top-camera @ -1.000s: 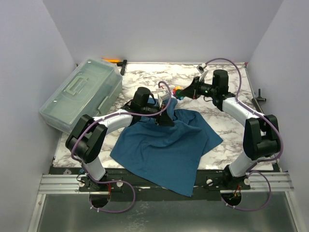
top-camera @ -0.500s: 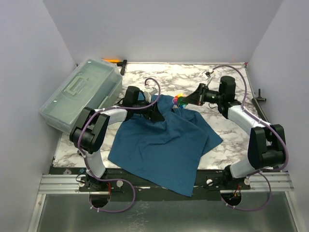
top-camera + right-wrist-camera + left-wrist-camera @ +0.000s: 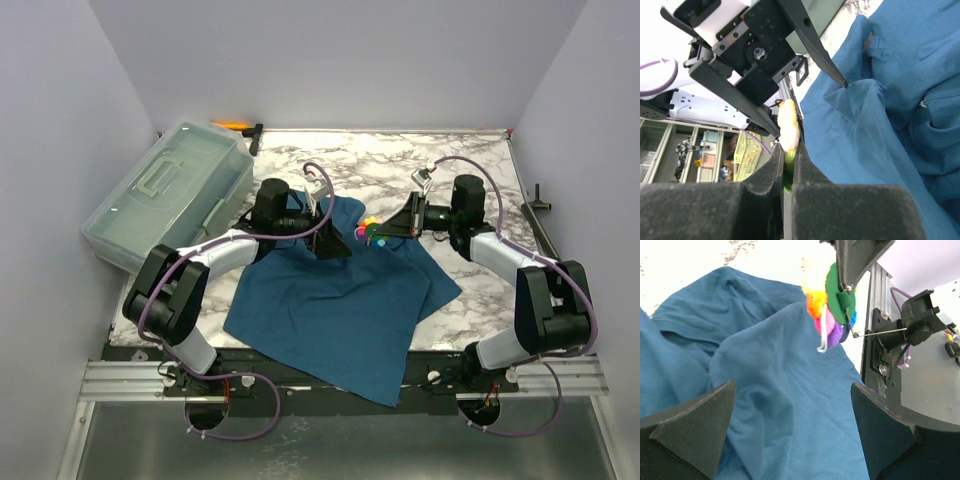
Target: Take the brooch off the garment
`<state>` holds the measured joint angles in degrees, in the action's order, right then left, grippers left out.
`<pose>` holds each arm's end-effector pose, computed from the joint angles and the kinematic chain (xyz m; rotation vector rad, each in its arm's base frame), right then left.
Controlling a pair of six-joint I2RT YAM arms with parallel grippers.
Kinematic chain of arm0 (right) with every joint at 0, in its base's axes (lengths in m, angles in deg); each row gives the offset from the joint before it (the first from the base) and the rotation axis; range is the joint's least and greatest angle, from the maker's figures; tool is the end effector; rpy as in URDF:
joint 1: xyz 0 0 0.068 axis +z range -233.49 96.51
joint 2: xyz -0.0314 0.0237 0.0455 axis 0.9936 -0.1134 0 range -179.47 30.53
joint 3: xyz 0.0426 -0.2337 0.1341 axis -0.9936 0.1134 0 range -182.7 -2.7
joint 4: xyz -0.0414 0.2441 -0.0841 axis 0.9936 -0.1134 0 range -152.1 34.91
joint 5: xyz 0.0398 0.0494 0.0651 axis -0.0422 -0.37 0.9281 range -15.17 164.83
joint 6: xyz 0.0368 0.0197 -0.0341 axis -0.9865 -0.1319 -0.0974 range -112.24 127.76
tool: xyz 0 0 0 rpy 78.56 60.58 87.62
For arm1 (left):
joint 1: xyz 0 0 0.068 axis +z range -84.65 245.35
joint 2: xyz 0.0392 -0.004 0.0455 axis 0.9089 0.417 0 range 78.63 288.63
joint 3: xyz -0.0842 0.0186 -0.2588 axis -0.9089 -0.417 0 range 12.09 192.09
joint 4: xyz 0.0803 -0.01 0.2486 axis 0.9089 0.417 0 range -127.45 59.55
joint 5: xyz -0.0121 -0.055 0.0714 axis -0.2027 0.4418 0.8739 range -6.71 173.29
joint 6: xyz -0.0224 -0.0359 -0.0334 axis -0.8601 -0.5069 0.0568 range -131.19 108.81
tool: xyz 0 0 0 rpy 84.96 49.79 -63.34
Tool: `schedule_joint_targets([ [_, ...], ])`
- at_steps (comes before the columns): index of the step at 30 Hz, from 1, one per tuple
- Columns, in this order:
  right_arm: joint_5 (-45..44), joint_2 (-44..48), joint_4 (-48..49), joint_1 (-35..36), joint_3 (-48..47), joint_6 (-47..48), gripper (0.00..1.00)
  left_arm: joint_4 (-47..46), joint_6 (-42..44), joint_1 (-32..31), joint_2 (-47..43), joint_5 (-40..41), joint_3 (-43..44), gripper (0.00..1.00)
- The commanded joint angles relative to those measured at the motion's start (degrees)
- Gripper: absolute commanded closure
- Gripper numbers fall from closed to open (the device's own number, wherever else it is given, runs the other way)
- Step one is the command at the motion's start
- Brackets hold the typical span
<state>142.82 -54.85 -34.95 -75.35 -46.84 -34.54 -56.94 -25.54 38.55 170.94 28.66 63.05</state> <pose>0.2962 0.0756 0.2287 -0.2797 2.0558 1.6993 0.2921 -0.1800 0.2252 0.8762 1.8387 -1.3869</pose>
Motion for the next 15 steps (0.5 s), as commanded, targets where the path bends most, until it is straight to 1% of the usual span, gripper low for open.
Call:
schedule_joint_targets([
  [1, 2.85, -1.53, 4.17, -0.24, 0.7, -5.13, 1.0, -1.26, -1.26, -3.36, 0.55, -0.98, -0.09, 0.02],
  [4, 3.19, -1.84, 6.39, -0.24, 1.38, -6.88, 0.99, -1.29, -2.1, -5.37, 1.89, -0.26, 1.21, 0.02],
  [9, 3.06, -1.01, 6.19, -0.3, 2.18, -6.45, 0.99, -1.33, -3.11, -6.36, 3.43, 0.68, 3.58, 0.16],
  [10, 3.01, -0.91, 6.15, -0.25, 2.38, -6.38, 0.99, -1.42, -3.55, -6.56, 3.81, 0.67, 3.93, 0.18],
  [12, 2.86, -0.83, 6.14, -0.23, 2.48, -6.29, 0.99, -1.65, -4.2, -7.26, 4.28, 0.58, 4.39, 0.2],
  [15, 2.78, -0.82, 6.14, -0.28, 2.63, -6.18, 0.99, -2.3, -4.88, -8.15, 4.75, 1.06, 4.67, 0.19],
])
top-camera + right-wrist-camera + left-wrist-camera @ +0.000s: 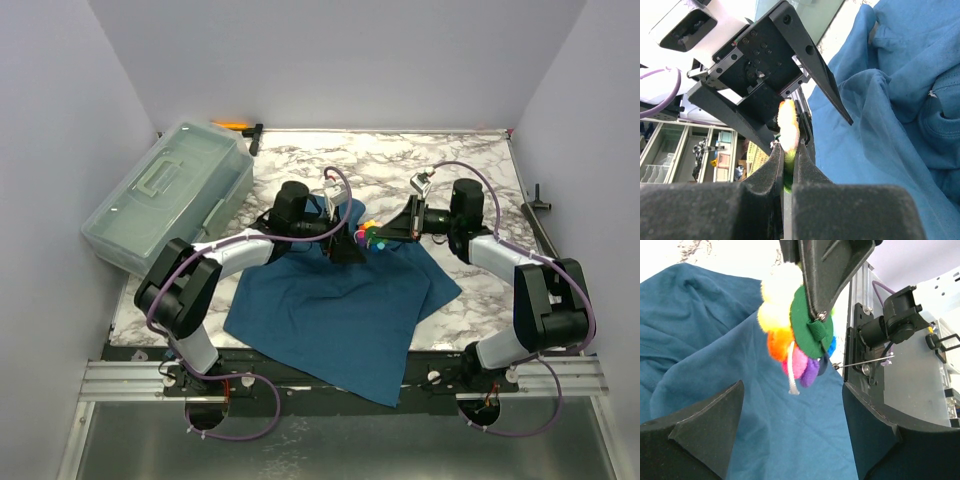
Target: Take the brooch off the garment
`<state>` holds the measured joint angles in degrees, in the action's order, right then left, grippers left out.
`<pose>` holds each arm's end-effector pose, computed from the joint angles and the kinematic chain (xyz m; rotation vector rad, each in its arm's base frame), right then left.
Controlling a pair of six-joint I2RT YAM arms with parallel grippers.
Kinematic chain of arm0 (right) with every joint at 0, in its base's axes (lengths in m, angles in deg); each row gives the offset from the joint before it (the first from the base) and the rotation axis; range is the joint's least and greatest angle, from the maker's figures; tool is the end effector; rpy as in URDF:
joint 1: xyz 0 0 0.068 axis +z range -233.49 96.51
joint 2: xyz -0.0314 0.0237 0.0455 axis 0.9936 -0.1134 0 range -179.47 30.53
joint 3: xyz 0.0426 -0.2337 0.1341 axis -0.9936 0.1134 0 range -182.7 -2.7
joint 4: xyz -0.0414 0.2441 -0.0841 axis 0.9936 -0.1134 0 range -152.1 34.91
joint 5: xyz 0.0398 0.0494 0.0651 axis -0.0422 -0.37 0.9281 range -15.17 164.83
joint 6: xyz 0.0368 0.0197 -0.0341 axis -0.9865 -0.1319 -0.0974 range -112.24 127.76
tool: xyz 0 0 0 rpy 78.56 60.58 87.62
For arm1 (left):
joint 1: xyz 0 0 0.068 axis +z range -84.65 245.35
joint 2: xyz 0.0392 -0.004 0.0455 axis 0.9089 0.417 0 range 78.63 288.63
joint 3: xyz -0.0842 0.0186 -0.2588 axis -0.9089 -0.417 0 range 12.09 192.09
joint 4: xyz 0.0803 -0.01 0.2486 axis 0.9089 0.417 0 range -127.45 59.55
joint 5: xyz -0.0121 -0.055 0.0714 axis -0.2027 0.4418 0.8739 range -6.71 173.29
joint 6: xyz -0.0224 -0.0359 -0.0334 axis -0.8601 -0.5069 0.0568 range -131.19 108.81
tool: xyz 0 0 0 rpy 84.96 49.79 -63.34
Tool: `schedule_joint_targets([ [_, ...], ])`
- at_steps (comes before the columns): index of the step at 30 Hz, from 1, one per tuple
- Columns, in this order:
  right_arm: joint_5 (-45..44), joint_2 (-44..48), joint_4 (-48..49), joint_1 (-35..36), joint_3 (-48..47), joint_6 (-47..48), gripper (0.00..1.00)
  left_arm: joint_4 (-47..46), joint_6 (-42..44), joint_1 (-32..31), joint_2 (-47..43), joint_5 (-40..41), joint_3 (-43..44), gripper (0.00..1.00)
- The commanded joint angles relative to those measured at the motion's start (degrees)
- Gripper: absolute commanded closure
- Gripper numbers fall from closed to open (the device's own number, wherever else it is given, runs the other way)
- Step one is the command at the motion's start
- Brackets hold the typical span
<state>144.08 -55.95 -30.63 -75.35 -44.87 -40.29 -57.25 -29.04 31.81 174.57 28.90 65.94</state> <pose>0.2947 0.0757 0.2193 -0.2157 2.0830 1.7710 0.2815 -0.2213 0.2204 0.9457 1.8671 -1.4918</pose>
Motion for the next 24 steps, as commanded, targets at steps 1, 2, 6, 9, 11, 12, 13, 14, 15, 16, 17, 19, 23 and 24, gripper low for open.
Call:
schedule_joint_targets([
  [1, 1.5, 0.26, 1.81, -0.24, 0.7, -0.46, 0.99, -2.23, -1.63, -1.52, 1.3, 1.03, 1.79, 0.19],
  [2, 1.54, 0.34, 1.92, -0.23, 0.8, -0.57, 0.99, -2.48, -1.87, -1.61, 1.54, 1.3, 1.85, 0.19],
  [6, 1.51, 0.87, 2.04, -0.23, 1.27, -0.58, 1.0, -2.9, -2.65, -1.59, 2.16, 2.62, 2.35, 0.22],
  [9, 1.85, 1.05, 1.65, -0.28, 1.26, -0.35, 0.99, -3.13, -3.37, -1.61, 2.6, 3.05, 2.96, 0.29],
  [11, 2.1, 1.1, 1.56, -0.23, 1.49, -0.41, 0.99, -3.47, -3.81, -1.62, 2.94, 3.41, 3.26, 0.35],
  [12, 2.03, 1.22, 1.54, -0.25, 1.63, -0.27, 0.99, -3.7, -4.06, -1.64, 3.02, 3.46, 3.36, 0.37],
  [13, 2.03, 1.22, 1.35, -0.25, 1.74, -0.07, 1.0, -4.04, -4.37, -1.62, 3.15, 3.35, 3.5, 0.39],
  [14, 2.17, 1.22, 1.23, -0.15, 1.82, -0.02, 0.99, -4.43, -4.85, -1.62, 3.34, 3.21, 3.61, 0.42],
  [15, 2.16, 1.22, 1.11, -0.15, 1.85, 0.19, 0.99, -4.87, -5.27, -1.62, 3.58, 3.03, 3.68, 0.43],
  [16, 2.13, 1.31, 1.01, -0.14, 1.95, 0.4, 0.99, -5.15, -5.63, -1.62, 3.78, 2.92, 3.79, 0.44],
  [17, 2.19, 1.23, 0.92, -0.15, 1.9, 0.56, 1.0, -5.46, -5.96, -1.57, 3.91, 2.74, 3.9, 0.46],
  [19, 2.12, 1.18, 0.42, -0.08, 1.78, 1.05, 1.0, -5.82, -6.45, -1.62, 4.16, 2.56, 4.14, 0.48],
  [23, 2.11, 1.32, 0.26, 0.03, 1.83, 1.34, 0.99, -6.76, -8.51, -1.35, 4.82, 2.42, 4.59, 0.51],
  [24, 2.19, 1.31, 0.15, 0.09, 1.9, 1.5, 0.99, -7.07, -8.98, -1.31, 5.08, 2.32, 4.69, 0.55],
])
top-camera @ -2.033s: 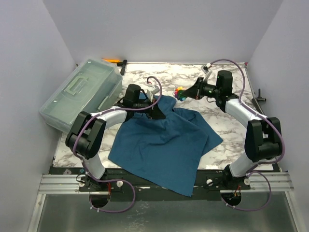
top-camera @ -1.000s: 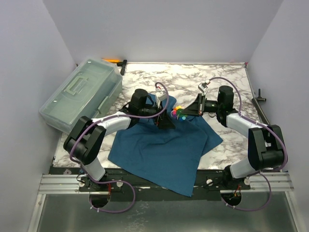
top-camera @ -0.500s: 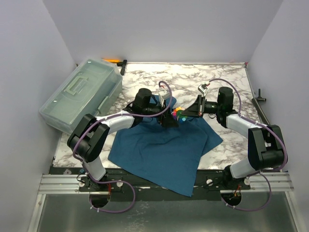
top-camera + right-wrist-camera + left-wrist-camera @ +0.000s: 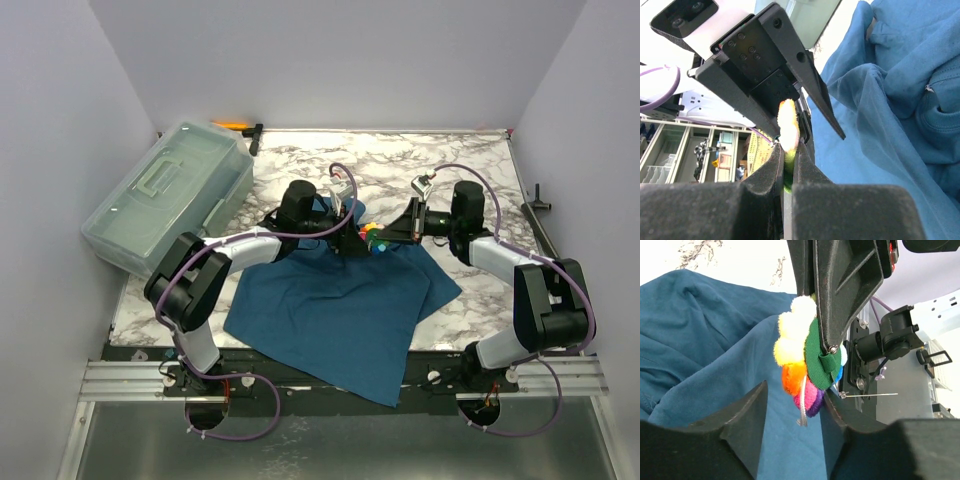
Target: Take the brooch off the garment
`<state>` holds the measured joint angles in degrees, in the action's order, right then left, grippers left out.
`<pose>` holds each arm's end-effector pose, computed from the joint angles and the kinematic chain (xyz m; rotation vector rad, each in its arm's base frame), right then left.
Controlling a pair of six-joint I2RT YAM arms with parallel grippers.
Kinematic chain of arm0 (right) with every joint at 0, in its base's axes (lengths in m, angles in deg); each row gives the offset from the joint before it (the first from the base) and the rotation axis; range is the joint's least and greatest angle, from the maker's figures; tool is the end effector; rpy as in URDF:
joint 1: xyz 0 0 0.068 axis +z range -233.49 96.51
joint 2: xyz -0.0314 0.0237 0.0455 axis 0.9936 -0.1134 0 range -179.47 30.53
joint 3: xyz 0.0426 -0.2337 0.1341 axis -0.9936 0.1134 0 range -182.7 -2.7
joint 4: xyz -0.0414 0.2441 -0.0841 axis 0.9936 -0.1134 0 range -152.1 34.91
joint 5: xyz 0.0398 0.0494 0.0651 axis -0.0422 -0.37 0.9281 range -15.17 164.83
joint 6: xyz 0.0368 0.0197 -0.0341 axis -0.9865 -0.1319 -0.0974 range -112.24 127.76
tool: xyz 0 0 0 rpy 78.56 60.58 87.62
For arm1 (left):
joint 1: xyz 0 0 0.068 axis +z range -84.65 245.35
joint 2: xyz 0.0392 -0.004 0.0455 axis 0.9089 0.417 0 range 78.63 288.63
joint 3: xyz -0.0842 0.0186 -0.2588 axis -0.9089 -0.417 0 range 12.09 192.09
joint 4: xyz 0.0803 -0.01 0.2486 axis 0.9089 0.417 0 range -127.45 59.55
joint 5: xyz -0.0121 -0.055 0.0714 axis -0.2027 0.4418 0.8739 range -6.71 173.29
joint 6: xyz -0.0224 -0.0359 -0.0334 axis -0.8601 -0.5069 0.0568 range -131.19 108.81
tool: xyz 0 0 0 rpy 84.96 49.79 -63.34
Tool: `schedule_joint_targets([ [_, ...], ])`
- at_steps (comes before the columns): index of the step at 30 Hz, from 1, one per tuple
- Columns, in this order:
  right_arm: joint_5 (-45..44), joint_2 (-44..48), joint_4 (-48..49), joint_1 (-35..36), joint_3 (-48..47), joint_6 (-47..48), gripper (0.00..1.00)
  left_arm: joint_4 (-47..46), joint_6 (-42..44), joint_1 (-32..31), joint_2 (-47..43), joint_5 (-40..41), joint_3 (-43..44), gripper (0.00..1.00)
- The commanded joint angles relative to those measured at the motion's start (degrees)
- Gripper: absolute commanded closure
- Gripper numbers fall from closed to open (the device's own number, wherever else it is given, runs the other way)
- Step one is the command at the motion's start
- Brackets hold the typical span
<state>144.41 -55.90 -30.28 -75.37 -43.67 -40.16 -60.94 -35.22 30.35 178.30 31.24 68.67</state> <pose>0.2913 0.0752 0.2139 -0.2115 2.0930 1.7791 0.2906 -0.2377 0.2180 0.8659 1.9008 -1.5255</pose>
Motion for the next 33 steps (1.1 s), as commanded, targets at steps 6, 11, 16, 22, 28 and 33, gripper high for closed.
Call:
schedule_joint_targets([
  [6, 1.96, 0.69, -1.79, 0.14, -0.33, 3.08, 0.99, -5.92, -4.25, 0.24, 1.98, -2.06, 1.1, 0.9],
  [11, 2.58, -0.54, -2.59, -0.04, -1.71, 5.13, 0.69, -15.93, -14.9, 0.92, 4.68, -5.56, -0.77, 1.0],
  [16, 2.58, 0.15, -2.31, -0.23, -1.6, 6.62, 0.49, -34.59, -31.74, 3.31, 9.33, -7.04, -2.99, 1.0],
  [22, -0.05, 1.99, 2.23, -0.21, 1.04, 5.85, 0.42, -42.65, -39.35, 4.52, 11.67, -7.33, -3.62, 1.0],
  [28, -5.08, 2.3, 2.45, -0.14, 0.27, 7.89, 0.4, -43.89, -40.39, 3.59, 11.29, -7.36, -4.24, 1.0],
  [33, -6.08, 2.69, 6.71, -0.14, 0.35, 5.6, 0.4, -43.9, -40.39, 2.95, 11.28, -7.01, -4.53, 1.0],
])
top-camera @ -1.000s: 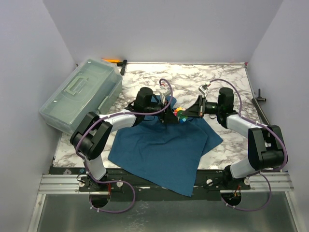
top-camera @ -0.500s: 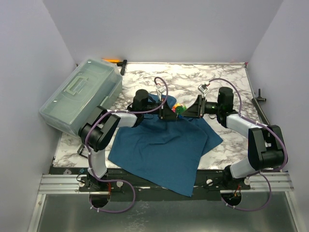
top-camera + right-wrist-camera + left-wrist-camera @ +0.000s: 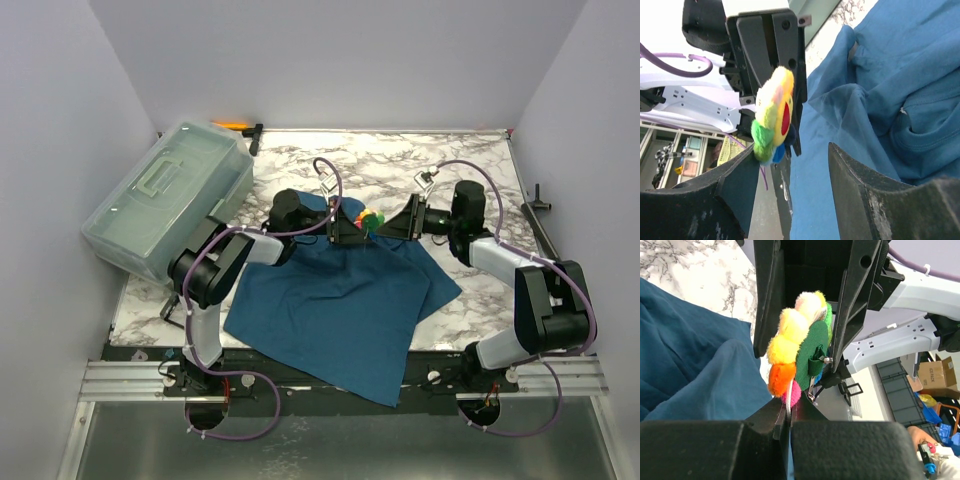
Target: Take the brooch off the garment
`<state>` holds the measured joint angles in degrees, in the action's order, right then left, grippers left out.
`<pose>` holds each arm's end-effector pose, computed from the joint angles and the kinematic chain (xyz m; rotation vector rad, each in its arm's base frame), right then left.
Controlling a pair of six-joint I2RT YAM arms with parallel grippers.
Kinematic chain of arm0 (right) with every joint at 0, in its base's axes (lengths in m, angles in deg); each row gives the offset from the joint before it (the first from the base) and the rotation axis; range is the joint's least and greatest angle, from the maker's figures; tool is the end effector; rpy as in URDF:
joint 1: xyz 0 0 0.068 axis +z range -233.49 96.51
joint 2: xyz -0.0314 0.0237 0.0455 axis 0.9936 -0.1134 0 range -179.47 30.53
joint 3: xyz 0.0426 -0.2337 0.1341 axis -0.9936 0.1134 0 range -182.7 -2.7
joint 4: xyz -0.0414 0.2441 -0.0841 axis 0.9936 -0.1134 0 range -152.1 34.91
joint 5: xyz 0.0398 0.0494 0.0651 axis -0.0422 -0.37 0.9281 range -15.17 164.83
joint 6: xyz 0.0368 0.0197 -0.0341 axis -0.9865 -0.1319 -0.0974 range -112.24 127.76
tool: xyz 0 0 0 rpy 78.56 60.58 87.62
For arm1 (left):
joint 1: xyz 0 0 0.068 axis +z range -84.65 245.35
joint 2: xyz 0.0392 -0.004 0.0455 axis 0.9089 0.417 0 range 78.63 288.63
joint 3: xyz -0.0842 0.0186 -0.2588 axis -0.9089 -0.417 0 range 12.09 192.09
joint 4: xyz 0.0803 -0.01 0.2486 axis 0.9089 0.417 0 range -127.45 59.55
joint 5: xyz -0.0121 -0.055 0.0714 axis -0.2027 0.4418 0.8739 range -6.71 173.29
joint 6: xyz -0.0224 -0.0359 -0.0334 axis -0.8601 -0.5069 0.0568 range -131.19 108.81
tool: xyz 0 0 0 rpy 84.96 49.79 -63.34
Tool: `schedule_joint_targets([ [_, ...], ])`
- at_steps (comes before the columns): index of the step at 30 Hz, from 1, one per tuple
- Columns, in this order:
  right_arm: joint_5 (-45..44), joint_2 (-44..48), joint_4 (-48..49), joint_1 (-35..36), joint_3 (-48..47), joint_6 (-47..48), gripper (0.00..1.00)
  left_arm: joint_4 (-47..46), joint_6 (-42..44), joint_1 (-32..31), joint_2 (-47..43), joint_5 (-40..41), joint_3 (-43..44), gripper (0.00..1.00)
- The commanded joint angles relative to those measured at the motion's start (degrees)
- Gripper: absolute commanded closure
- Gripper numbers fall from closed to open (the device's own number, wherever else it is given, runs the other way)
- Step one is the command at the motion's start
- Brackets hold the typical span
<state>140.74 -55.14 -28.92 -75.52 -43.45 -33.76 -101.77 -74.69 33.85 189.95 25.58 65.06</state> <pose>0.2923 0.0737 0.2177 -0.2887 2.0178 1.6429 0.3151 -0.2283 0.1920 0.5114 1.8502 -1.9498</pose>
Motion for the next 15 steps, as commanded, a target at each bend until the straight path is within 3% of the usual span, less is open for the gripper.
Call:
schedule_joint_targets([
  [1, -2.29, 1.91, 6.42, 0.09, 0.34, -1.64, 0.4, -3.01, -0.92, -0.57, -0.32, -1.22, -0.89, 1.0],
  [9, -3.04, 1.83, 3.79, 1.06, 0.13, 0.91, 0.41, -0.54, 0.13, -0.95, -0.07, -0.37, -0.61, 1.0],
  [15, -4.46, 1.52, -0.36, 1.77, -1.25, 4.33, 0.49, 3.46, 2.57, -1.1, -0.85, 0.31, -0.24, 1.0],
])
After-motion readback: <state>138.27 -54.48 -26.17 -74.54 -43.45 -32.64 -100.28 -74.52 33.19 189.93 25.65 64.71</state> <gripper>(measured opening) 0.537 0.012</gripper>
